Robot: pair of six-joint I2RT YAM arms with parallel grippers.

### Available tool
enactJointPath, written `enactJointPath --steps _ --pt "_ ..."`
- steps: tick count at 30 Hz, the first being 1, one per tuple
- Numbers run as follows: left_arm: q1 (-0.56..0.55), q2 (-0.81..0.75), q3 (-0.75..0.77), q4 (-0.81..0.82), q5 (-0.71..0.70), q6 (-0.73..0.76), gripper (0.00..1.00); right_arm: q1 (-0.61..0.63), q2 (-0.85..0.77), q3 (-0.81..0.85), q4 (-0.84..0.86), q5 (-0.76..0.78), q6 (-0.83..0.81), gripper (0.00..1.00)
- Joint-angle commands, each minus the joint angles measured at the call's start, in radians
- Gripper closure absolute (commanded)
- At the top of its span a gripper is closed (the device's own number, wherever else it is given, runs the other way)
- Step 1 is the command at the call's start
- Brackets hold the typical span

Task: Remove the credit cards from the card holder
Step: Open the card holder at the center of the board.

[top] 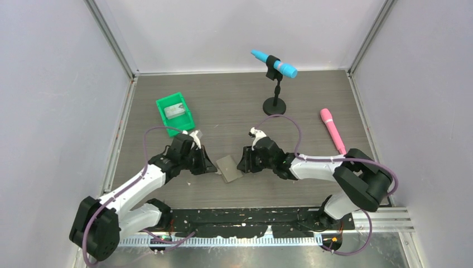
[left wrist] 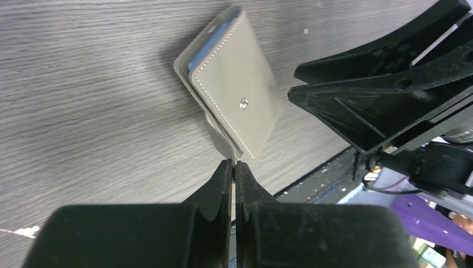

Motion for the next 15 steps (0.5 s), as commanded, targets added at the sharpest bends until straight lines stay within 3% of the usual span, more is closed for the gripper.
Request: enactJointPath --steps 1,7,15 --pt "-0.003 -0.069 -0.003 0.088 0.077 -0.055 1.0 -0.002 -0.108 0.019 -0.048 0.031 -0.048 0.49" --pt "-0.003 -0.091 0.001 0.089 0.09 -0.062 1.0 0.039 -0.143 0.069 -0.11 0.045 -0.123 0.31" --pt "-0.003 -0.098 0.002 0.093 0.097 -0.073 1.0 0.093 -0.095 0.12 -0.124 0.075 -0.142 0.28"
